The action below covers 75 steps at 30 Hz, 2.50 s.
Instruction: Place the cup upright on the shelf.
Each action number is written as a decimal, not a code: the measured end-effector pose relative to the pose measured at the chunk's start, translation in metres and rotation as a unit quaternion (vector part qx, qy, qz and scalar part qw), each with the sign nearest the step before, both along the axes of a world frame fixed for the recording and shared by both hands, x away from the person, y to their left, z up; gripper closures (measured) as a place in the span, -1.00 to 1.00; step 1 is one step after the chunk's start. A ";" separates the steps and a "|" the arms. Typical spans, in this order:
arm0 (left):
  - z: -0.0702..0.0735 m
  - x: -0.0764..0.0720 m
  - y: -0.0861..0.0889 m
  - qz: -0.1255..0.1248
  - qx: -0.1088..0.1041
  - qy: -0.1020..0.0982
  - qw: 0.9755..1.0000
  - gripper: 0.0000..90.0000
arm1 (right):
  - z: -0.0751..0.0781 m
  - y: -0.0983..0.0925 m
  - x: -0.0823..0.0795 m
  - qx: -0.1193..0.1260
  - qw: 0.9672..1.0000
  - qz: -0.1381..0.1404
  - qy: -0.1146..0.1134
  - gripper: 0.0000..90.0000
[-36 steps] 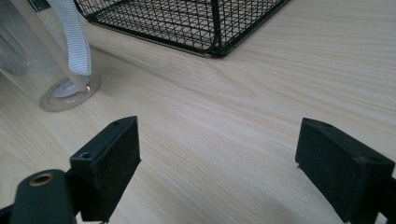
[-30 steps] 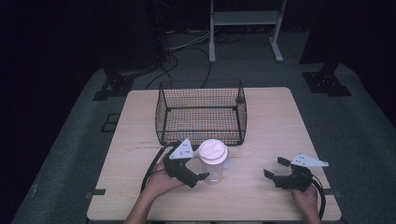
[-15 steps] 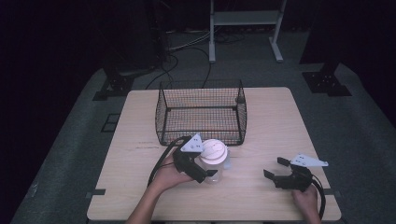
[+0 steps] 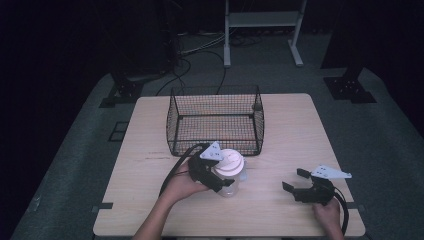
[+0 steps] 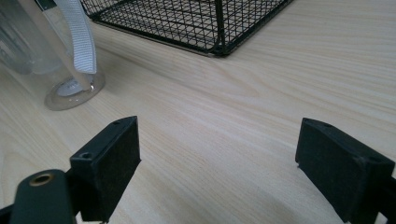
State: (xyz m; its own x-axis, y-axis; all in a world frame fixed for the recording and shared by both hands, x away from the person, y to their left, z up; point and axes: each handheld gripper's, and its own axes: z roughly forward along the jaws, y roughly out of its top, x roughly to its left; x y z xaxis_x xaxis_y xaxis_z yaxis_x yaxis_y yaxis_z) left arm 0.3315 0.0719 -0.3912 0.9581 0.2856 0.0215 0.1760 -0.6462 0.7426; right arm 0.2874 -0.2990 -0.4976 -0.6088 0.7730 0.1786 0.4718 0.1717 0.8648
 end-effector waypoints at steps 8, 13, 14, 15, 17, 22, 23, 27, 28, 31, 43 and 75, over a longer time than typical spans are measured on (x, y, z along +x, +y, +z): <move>0.001 0.004 0.001 -0.004 0.000 0.009 1.000 -0.66 | 0.000 0.000 0.000 -0.001 1.000 0.000 0.000 -0.71; 0.001 0.004 0.000 -0.012 0.001 0.011 1.000 -0.69 | 0.000 0.000 0.000 0.000 1.000 0.000 -0.001 -0.71; 0.000 0.004 -0.001 -0.011 -0.003 0.015 1.000 -0.72 | 0.000 0.000 0.000 -0.001 1.000 0.000 -0.001 -0.71; 0.000 0.004 -0.001 -0.011 -0.003 0.015 1.000 -0.74 | 0.000 0.000 0.000 -0.001 1.000 0.000 -0.001 -0.71; 0.000 0.005 -0.002 -0.009 -0.010 0.020 1.000 -0.76 | 0.000 0.000 0.000 -0.001 1.000 0.000 -0.001 -0.71; 0.002 0.006 -0.003 -0.013 -0.016 0.023 1.000 -0.84 | 0.000 0.000 0.000 -0.001 1.000 0.000 -0.001 -0.71; 0.002 0.006 -0.003 -0.013 -0.016 0.023 1.000 -0.84 | 0.000 0.000 0.000 -0.001 1.000 0.000 -0.001 -0.71; 0.003 0.007 -0.006 -0.012 -0.017 0.022 1.000 -0.85 | 0.000 0.000 0.000 -0.001 1.000 0.000 -0.001 -0.71; 0.003 0.007 -0.006 -0.012 -0.017 0.022 1.000 -0.85 | 0.000 0.000 0.000 -0.001 1.000 0.000 -0.001 -0.71; 0.003 0.007 -0.008 -0.014 -0.016 0.023 1.000 -0.85 | 0.000 0.000 0.000 -0.001 1.000 0.000 -0.001 -0.71; 0.007 0.008 -0.011 -0.017 -0.020 0.026 0.999 -0.89 | 0.000 0.000 0.000 -0.001 1.000 0.000 -0.001 -0.71; 0.089 0.024 -0.014 -0.015 0.051 -0.015 0.998 -0.87 | 0.000 -0.001 0.000 0.001 1.000 0.000 0.000 -0.71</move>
State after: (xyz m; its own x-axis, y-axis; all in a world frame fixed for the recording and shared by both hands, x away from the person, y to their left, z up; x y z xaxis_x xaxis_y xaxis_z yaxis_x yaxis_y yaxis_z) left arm 0.3554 0.0576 -0.3020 0.9646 0.2516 0.0785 0.1334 -0.7228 0.6781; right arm 0.2875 -0.2996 -0.4975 -0.6086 0.7728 0.1797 0.4713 0.1699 0.8655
